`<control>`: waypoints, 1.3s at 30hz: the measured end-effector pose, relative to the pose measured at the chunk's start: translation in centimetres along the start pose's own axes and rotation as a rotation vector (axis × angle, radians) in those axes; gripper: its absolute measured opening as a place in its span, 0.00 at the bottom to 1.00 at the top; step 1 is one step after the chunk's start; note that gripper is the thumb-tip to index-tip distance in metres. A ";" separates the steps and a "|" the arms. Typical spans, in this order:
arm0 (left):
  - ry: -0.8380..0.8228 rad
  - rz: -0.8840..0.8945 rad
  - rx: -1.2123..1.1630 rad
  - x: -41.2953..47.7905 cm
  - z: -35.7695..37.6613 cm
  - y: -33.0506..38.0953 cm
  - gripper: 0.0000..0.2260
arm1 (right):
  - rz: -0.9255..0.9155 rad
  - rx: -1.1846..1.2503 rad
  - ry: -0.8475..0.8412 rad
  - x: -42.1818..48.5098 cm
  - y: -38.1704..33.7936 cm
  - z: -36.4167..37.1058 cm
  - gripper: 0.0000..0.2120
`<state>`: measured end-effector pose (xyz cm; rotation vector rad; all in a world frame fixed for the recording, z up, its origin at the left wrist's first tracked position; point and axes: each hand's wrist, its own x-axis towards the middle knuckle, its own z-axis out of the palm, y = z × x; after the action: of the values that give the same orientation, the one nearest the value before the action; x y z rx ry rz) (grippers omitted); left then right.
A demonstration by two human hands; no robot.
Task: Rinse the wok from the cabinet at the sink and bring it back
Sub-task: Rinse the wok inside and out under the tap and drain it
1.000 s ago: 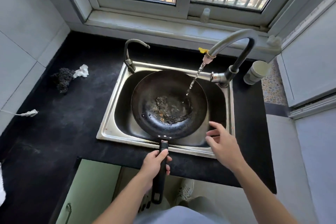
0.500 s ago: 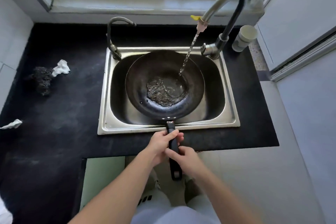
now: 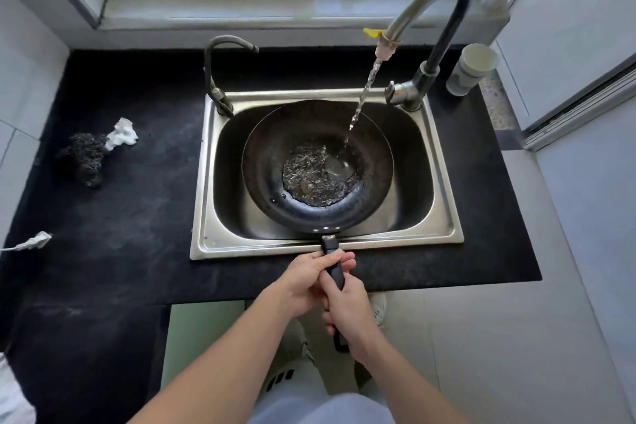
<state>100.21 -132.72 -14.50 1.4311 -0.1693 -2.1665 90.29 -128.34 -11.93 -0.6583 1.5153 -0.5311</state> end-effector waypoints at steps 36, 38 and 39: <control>-0.013 0.099 -0.143 -2.6 4.0 -2.5 0.11 | -0.079 -0.144 -0.029 -2.2 1.9 -4.6 0.21; -0.015 0.103 -0.134 -2.3 4.6 -1.9 0.12 | -0.076 -0.152 -0.032 -1.8 1.4 -5.1 0.20; -0.013 0.104 -0.130 -2.2 4.8 -1.6 0.13 | -0.077 -0.149 -0.038 -1.6 1.0 -5.3 0.20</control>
<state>96.01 -131.14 -11.24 1.3072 -0.1034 -2.0642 84.91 -126.88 -11.20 -0.8408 1.5085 -0.4642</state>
